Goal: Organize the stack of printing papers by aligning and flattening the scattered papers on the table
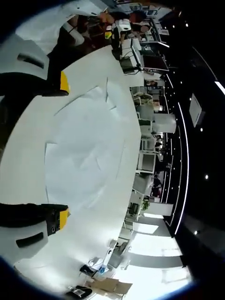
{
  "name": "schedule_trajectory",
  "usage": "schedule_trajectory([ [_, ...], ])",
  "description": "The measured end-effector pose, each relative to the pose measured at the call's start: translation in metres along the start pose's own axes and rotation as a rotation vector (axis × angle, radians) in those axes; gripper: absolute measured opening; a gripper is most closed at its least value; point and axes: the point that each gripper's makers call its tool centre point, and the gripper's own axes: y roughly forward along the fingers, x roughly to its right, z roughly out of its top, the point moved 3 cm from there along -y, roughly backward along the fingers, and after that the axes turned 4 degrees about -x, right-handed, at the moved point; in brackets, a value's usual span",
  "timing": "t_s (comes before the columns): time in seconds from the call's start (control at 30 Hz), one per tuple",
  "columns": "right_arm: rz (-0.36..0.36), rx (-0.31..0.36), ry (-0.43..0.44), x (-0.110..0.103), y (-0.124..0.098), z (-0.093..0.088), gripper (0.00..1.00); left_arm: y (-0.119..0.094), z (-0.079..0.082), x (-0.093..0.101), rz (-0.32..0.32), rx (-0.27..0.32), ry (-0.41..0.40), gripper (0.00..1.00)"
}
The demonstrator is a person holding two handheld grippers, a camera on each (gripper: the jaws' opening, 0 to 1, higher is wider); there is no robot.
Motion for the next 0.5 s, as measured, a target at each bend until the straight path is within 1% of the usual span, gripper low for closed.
schedule_trajectory([
  [0.5, 0.000, 0.005, -0.005, 0.0001, -0.0018, 0.0035, 0.90, -0.0021, 0.0004, -0.0007, 0.002, 0.000, 0.003, 0.97],
])
